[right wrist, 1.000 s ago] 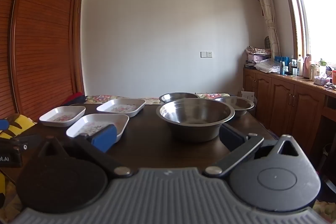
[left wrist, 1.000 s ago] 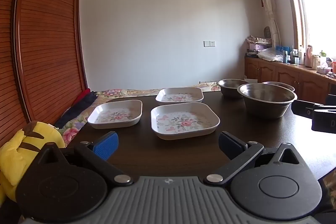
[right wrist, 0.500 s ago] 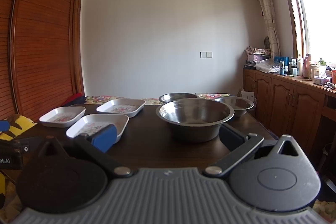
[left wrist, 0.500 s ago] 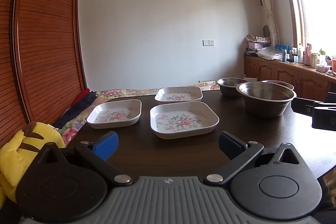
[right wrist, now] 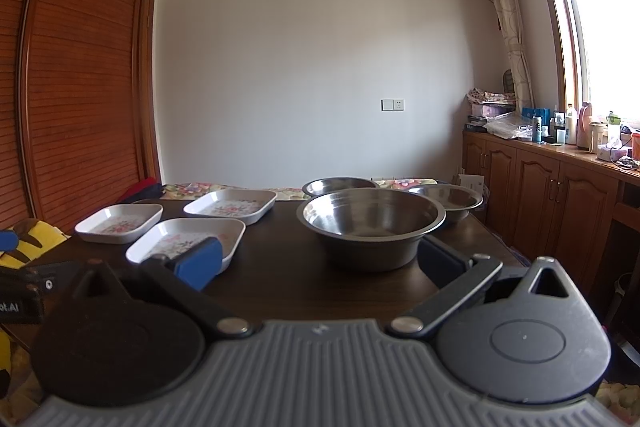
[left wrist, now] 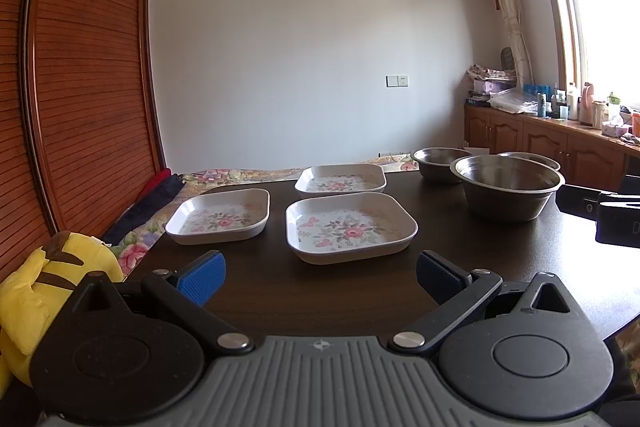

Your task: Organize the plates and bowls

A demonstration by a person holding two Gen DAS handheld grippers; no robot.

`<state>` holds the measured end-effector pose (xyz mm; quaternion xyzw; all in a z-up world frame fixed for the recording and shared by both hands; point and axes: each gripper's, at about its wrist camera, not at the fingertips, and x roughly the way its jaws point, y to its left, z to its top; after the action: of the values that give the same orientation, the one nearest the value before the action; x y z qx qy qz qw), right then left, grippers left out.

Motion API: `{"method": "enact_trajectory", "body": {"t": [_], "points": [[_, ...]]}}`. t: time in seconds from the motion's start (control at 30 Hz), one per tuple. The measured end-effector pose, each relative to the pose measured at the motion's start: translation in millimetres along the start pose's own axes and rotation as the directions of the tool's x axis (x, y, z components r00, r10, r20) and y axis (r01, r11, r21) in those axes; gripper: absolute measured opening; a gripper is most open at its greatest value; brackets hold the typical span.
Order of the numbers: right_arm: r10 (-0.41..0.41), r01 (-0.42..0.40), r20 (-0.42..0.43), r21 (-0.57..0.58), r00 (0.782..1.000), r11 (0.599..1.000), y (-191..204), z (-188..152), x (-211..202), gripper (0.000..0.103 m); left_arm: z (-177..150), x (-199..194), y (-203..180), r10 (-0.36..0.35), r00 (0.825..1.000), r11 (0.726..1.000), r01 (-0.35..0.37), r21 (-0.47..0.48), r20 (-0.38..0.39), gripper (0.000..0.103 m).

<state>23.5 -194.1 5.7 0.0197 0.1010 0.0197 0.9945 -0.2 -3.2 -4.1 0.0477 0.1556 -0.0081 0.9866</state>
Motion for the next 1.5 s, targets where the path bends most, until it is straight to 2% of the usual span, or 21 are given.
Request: {"method": "enact_trajectory", "body": {"t": [1.5], "points": [[0.001, -0.001, -0.009, 0.009, 1.000, 1.000, -4.5, -3.5, 1.0, 0.103, 4.5, -2.9, 4.2, -0.005, 1.000, 1.000, 0.005, 0.001, -0.003, 0.103]]}}
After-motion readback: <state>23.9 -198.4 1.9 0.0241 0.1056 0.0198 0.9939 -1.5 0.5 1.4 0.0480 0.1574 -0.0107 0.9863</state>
